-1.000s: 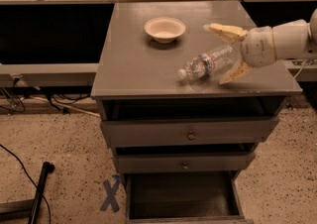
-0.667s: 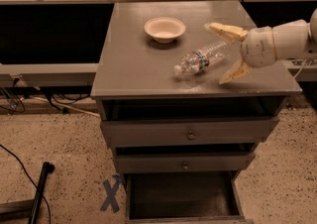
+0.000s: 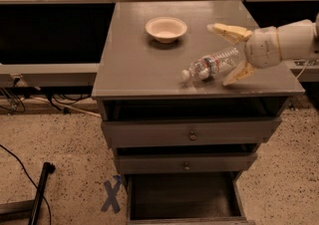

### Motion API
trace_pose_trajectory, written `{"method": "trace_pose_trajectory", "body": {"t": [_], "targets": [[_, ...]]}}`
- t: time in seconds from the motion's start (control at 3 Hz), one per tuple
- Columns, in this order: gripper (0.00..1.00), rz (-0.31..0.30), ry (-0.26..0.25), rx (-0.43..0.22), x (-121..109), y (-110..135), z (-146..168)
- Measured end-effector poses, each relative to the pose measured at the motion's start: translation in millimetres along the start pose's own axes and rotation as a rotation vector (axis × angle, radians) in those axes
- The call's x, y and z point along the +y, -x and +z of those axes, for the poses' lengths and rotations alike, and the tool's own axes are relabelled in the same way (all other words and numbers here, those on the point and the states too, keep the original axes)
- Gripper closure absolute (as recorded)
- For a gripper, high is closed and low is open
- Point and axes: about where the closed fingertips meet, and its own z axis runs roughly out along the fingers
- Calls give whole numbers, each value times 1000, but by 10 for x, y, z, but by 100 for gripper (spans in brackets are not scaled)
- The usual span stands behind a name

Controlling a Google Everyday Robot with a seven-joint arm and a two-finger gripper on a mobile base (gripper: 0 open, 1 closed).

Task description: Pick water bottle from bottom drawer and place on counter

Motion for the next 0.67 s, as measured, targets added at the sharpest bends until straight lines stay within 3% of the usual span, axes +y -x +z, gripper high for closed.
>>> {"method": "trace_pose_trajectory", "body": {"t": [0.33,0.67], "targets": [[17,-50,-81,33,-306,210,-463],[7,-86,-134,70,-499,378,-833]]}}
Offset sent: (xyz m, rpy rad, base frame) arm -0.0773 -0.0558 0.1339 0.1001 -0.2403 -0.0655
